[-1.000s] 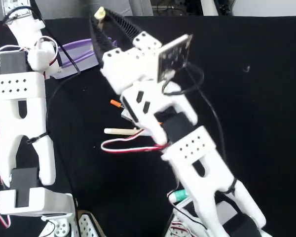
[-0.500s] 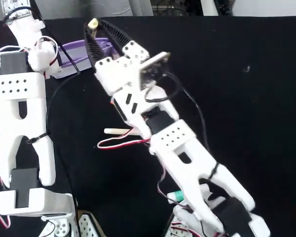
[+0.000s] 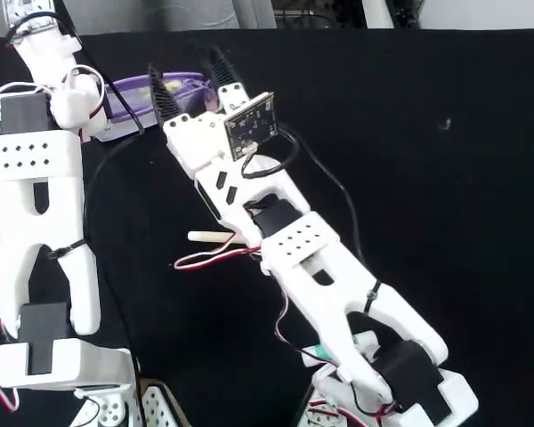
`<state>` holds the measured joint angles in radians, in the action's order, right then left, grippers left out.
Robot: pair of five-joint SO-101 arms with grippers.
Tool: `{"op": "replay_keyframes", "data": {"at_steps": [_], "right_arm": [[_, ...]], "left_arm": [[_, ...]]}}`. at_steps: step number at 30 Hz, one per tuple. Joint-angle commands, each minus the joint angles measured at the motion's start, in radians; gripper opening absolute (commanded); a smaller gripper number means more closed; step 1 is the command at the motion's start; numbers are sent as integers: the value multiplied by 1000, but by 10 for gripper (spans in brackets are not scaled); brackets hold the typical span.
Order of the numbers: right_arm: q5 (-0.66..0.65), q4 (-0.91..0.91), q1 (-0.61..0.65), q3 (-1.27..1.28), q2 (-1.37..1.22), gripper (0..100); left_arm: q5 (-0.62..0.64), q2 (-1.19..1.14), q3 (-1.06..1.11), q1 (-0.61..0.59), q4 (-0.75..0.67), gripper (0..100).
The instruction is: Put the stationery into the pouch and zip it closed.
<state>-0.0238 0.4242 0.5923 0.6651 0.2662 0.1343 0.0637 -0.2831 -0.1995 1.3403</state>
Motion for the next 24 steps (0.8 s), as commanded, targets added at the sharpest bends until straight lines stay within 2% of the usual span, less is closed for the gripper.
{"op": "replay_keyframes", "data": {"at_steps": [1, 6, 10, 14, 18, 24], "right_arm": [[-11, -23, 17, -22, 18, 334], [-11, -23, 17, -4, 88, 311], [-138, -164, 14, -19, 200, 308], [-245, -489, 17, -122, 341, 307], [-319, -905, 14, -288, 456, 307], [-482, -1455, 14, -509, 506, 307]], "left_arm": [[9, 2, 2, 5, -15, 28], [9, 2, 2, 5, -15, 28], [8, 0, 4, -5, -17, 28], [9, 0, 19, -53, -54, 28], [12, 0, 62, -87, -107, 28], [12, 0, 91, -90, -144, 28]]}}
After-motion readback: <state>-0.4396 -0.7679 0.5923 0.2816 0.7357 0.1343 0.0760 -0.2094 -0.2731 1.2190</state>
